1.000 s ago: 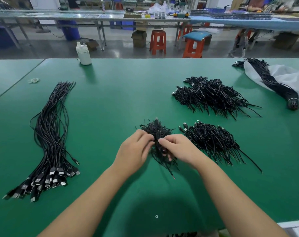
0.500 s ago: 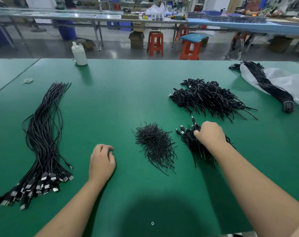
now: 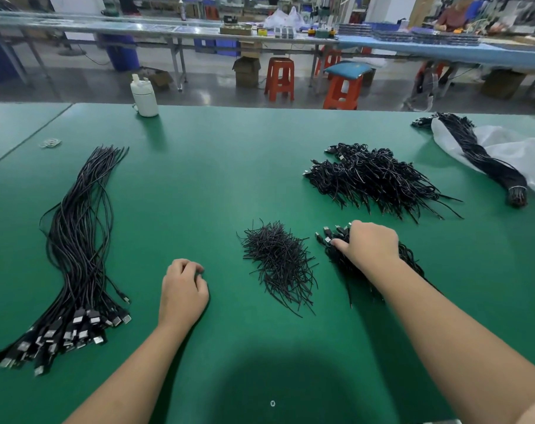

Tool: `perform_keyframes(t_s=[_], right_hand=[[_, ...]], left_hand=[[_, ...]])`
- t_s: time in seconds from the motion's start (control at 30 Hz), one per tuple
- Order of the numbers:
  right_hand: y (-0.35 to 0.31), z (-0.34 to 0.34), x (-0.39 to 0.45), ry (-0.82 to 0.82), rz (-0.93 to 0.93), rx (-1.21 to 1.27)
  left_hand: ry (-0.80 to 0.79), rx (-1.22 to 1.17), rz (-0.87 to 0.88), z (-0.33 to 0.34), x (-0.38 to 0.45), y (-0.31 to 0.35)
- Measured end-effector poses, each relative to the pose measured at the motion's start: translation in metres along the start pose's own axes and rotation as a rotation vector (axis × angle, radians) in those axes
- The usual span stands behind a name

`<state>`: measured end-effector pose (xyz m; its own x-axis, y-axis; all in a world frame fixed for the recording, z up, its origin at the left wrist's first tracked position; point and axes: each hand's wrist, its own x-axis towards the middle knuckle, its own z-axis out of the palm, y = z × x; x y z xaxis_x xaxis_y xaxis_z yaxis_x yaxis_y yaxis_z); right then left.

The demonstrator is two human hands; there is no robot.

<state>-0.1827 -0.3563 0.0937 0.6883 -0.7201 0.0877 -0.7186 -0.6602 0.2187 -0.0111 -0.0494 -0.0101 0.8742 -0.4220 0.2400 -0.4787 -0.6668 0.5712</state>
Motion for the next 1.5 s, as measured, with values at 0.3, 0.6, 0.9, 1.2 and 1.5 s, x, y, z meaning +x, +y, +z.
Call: perform_keyframes(t_s=[0.3, 0.6, 0.9, 1.2, 1.5], right_hand=[[-0.054, 0.039, -0.056, -0.091, 0.0, 0.673], [-0.069, 0.084, -0.098, 0.155, 0.177, 0.985], [-0.071, 0.092, -0.097, 0.164, 0.166, 1.005], [-0.071, 0.09, -0.097, 0.165, 0.162, 1.008], [-0.072, 0.089, -0.097, 0.157, 0.16, 0.982]], left_hand=[[0.009, -0.001, -0.004, 0.001, -0.003, 0.001], [-0.016, 0.12, 0.049, 0.001, -0.002, -0.002], [-0.371, 0.798, 0.066, -0.071, 0.045, -0.042], [-0.349, 0.927, 0.063, -0.098, 0.05, -0.084], [-0.231, 0.66, 0.232, -0.064, 0.033, -0.033]])
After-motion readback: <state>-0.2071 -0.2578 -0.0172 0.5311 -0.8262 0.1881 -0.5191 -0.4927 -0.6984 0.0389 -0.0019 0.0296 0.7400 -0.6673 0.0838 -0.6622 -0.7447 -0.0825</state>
